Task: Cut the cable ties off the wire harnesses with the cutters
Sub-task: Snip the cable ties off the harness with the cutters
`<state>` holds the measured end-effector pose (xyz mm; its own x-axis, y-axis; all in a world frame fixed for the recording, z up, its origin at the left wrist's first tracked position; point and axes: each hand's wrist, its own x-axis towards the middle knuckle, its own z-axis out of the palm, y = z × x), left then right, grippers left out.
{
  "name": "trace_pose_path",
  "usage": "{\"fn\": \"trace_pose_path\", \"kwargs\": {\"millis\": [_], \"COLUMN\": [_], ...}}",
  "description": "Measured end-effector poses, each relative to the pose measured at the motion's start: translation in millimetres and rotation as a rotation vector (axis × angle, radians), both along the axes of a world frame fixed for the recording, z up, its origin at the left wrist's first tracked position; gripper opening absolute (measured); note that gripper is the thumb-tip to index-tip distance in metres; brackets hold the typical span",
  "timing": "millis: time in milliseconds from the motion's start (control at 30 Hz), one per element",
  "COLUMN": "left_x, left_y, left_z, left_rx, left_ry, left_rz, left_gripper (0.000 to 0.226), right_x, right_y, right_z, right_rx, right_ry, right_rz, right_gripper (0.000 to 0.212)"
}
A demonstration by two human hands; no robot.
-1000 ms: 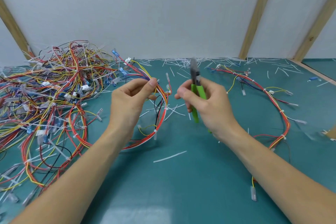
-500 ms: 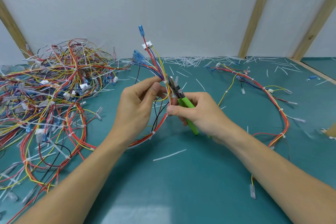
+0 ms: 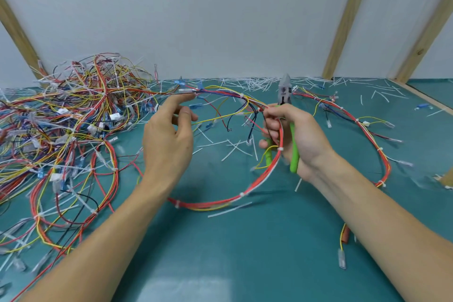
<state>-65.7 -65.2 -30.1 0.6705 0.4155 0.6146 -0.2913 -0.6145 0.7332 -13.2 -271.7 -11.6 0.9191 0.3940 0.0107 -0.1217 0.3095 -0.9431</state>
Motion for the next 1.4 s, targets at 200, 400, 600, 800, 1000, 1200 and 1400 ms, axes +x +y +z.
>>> {"fn": "trace_pose_path", "kwargs": {"millis": [200,400,600,800,1000,1200,1400], "left_x": [0.3,0.0,-0.1,-8.2,-18.5,-21.3,-20.4], "left_y": [5.3,11.9,9.4,-6.2,-19.0,-27.0,-28.8], "left_z": [7.3,15.3,15.3,8.5,11.5,9.7,0.6], "left_rx": [-0.301,-0.757,-0.772,-0.021,0.286,0.320,0.297], "left_ry": [0.009,0.131,0.152,0.052,-0.186,-0.066,0.506], "left_rz": [-0.034,-0.183,-0.205,-0.024,-0.013,-0.266,-0.695], "left_gripper": [0.027,0.031,0.023,0.021,0.017,0.010,0.033], "right_x": [9.9,17.2,18.5,14.1,10.9,9.3,13.9], "right_y": [-13.3,-19.4,-18.3,-12.0,-8.1,-3.3,-4.7], "right_z": [8.3,6.3,2.0,-2.6,-6.4,-10.2,-11.9], "right_rx": [0.174,0.216,0.179,0.109,0.054,0.074,0.055], "right_ry": [0.189,0.249,0.145,0.055,-0.019,-0.033,-0.004], "right_rz": [0.027,0.041,0.060,0.084,0.094,0.060,-0.048], "right_gripper": [0.020,0.021,0.029,0.027,0.024,0.023,0.024]}}
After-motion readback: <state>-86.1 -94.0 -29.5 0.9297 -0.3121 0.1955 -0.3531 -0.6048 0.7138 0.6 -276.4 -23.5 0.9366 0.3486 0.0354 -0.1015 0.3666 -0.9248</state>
